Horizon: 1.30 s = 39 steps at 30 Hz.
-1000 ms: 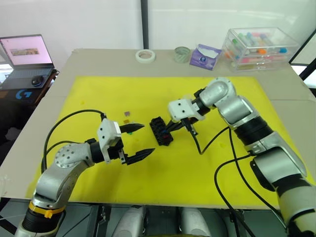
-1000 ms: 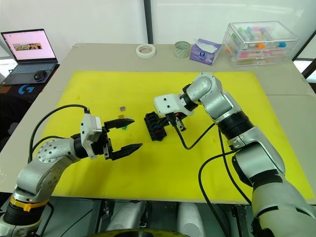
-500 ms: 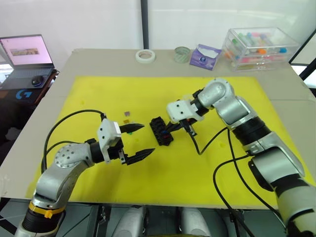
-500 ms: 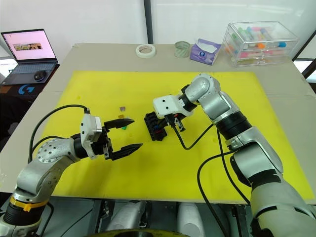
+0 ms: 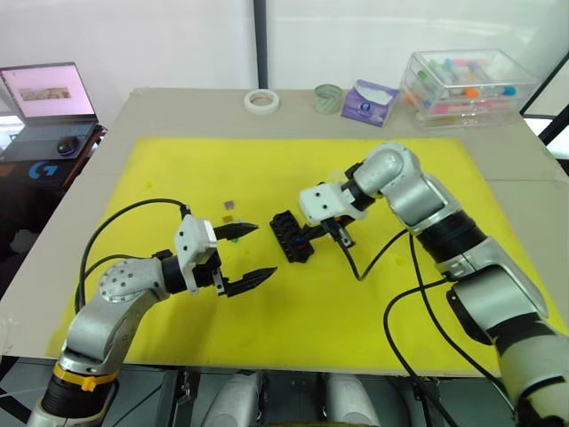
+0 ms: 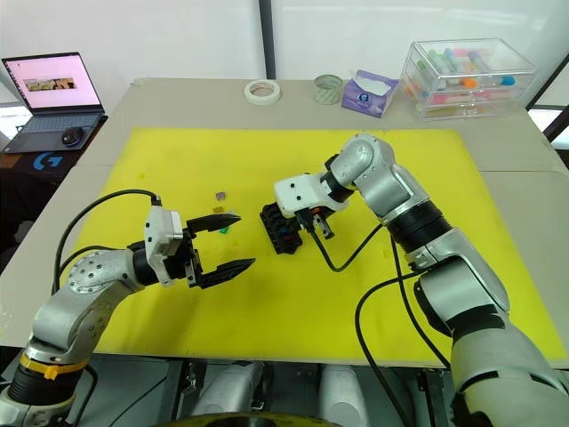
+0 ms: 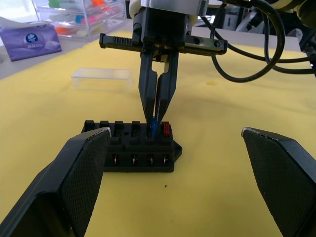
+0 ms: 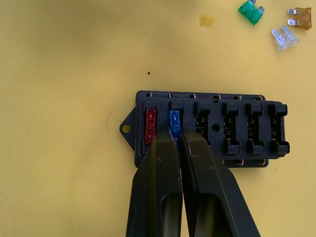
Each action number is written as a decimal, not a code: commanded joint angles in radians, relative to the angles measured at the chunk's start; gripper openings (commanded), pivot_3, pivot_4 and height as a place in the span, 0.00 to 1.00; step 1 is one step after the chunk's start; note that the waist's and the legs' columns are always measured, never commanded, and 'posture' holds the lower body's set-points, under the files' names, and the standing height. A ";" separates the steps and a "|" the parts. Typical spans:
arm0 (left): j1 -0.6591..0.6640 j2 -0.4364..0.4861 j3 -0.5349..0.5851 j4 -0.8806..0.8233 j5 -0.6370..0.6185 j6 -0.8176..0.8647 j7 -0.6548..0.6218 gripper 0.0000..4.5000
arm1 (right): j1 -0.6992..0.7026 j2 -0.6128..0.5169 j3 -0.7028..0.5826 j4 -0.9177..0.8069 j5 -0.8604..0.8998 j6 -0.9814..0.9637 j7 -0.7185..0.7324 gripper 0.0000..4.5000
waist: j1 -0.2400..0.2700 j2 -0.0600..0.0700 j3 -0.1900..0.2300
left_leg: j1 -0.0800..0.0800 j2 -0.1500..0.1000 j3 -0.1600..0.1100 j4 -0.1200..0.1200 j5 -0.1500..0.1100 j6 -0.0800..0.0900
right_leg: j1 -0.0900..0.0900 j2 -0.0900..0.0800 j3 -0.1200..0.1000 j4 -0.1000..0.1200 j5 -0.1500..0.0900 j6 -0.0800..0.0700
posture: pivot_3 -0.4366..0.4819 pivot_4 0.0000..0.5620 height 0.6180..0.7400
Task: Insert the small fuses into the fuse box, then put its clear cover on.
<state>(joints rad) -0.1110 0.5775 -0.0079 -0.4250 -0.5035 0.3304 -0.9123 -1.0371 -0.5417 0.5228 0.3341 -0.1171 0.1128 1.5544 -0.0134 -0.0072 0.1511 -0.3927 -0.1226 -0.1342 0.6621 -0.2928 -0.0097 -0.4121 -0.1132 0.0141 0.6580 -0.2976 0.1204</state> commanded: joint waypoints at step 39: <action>-0.001 -0.004 -0.016 -0.005 0.002 -0.031 -0.002 1.00 | -0.048 0.014 -0.007 -0.062 0.016 0.096 0.019 0.00 | -0.001 0.000 0.000 | 0.000 0.000 0.000 0.000 0.000 0.000 | 0.000 0.000 0.000 0.000 0.000 0.000 | 0.48 0.27 1.00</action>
<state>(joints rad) -0.1030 0.5754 -0.0243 -0.4077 -0.5013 0.3156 -0.9137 -1.0777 -0.5270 0.5252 0.3101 -0.1041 0.2203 1.5686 -0.0143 -0.0072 0.1512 -0.3927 -0.1226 -0.1343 0.6620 -0.2928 -0.0098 -0.4125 -0.1132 0.0141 0.6584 -0.2976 0.1204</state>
